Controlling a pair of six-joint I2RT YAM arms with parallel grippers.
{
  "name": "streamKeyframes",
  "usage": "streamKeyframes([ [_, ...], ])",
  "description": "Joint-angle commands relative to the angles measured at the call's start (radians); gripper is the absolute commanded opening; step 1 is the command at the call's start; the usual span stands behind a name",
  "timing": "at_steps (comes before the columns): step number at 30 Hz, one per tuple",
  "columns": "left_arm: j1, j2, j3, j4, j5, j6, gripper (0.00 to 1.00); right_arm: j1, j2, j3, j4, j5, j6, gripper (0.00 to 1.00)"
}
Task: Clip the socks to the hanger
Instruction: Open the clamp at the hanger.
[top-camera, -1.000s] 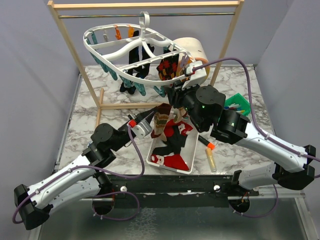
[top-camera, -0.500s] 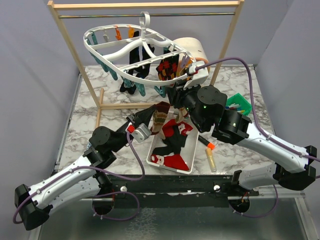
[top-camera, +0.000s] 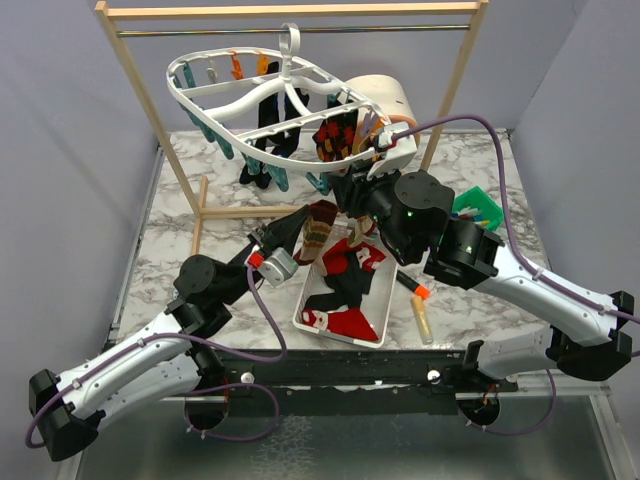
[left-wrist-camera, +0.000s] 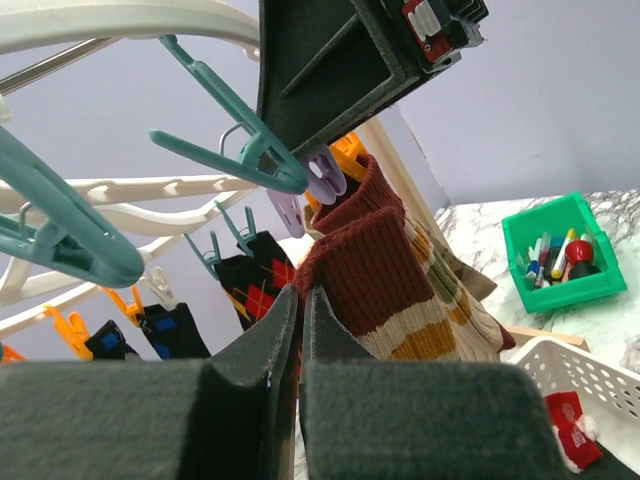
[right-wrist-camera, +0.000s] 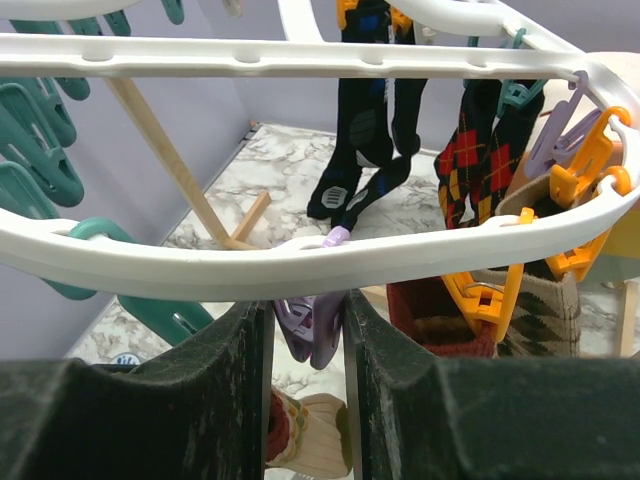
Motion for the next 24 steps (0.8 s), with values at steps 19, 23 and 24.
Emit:
streamKeyframes([
  [19, -0.005, 0.031, 0.022, 0.126, -0.096, 0.003, 0.00, 0.005, -0.050, -0.041, 0.030, -0.058, 0.087, 0.00],
  [23, -0.005, 0.035, 0.021, 0.127, -0.086, -0.005, 0.00, 0.005, -0.055, -0.045, 0.036, -0.052, 0.093, 0.00],
  [24, -0.004, 0.036, 0.020, 0.127, -0.084, -0.005, 0.00, 0.005, -0.055, -0.044, 0.036, -0.048, 0.095, 0.00],
])
